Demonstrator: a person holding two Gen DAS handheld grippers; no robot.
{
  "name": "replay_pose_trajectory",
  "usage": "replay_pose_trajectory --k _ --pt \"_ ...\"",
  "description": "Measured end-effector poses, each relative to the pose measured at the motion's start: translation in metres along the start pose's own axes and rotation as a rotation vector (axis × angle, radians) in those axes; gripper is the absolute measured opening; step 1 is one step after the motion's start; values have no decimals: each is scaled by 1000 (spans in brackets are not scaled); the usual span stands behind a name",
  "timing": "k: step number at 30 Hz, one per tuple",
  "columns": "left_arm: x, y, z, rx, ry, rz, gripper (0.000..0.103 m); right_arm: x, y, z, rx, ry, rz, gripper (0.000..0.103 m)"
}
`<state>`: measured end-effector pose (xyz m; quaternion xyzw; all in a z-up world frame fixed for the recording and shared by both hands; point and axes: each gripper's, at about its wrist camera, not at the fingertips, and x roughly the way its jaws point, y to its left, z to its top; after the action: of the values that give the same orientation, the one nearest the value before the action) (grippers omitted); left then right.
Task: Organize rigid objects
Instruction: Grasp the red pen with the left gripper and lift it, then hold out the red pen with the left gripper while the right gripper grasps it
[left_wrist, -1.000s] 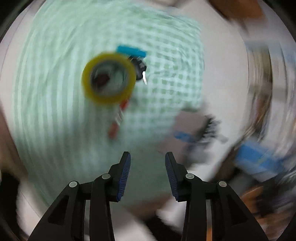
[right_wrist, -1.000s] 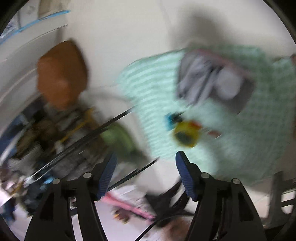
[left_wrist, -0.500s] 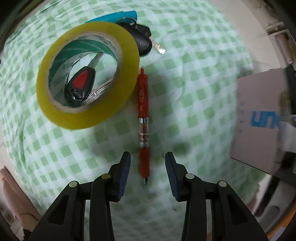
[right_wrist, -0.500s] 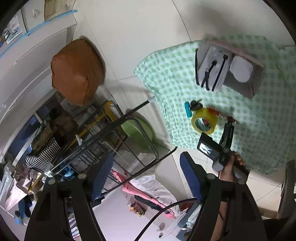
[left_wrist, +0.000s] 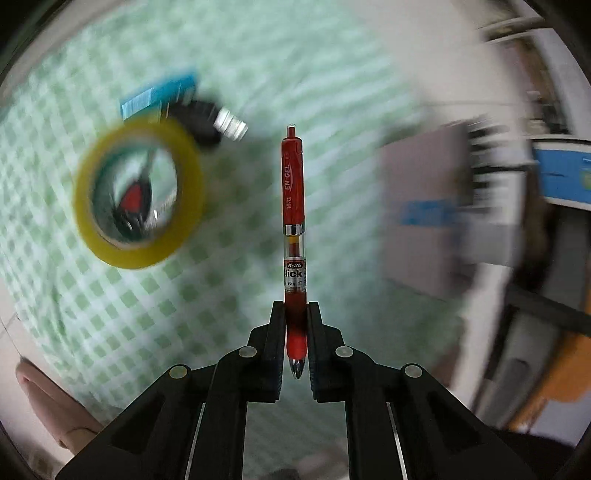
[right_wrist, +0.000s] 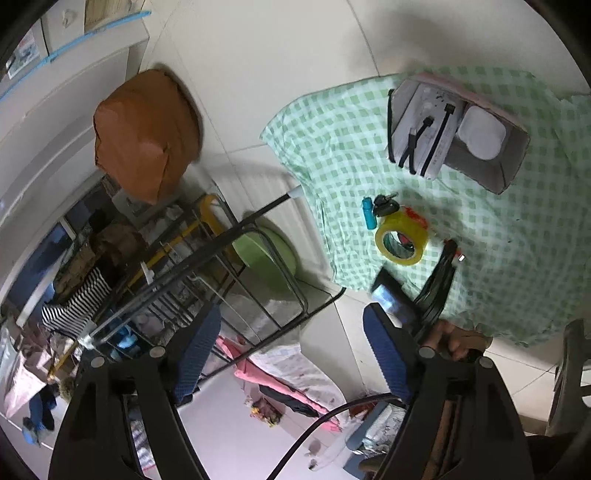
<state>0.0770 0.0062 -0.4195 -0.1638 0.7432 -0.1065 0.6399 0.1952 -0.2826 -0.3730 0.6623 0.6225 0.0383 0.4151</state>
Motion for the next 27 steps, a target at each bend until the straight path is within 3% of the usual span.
replay_pose_trajectory --k 3,7,10,13,15,17,18,21,23,25,27 --pt "-78 -10 -13 34 -77 -124 8 9 5 -3 -56 36 -39 80" --pt "-178 -20 -45 61 -200 -331 8 35 12 -20 -171 149 -110 80" --pt "-206 -21 -64 97 -229 -423 8 62 31 -43 -346 263 -157 77" --pt "-216 -17 -75 114 -233 -505 8 77 51 -74 -602 285 -246 71" --pt "-213 -17 -71 136 -223 -528 8 81 54 -85 -712 246 -334 58" --pt "-205 -16 -65 154 -204 -524 8 83 48 -83 -743 215 -392 16" --pt "-202 -16 -58 144 -201 -521 8 83 44 -78 -725 209 -395 16" --pt "-190 0 -40 4 -149 -525 18 82 30 -58 -665 198 -372 15" --pt "-172 30 -35 -176 -62 -486 18 80 23 -43 -642 172 -397 15" --pt "-159 60 -39 -343 -8 -514 18 78 24 -26 -644 99 -477 15" --pt "-145 98 -50 -560 22 -598 18 71 23 -7 -671 9 -594 15"
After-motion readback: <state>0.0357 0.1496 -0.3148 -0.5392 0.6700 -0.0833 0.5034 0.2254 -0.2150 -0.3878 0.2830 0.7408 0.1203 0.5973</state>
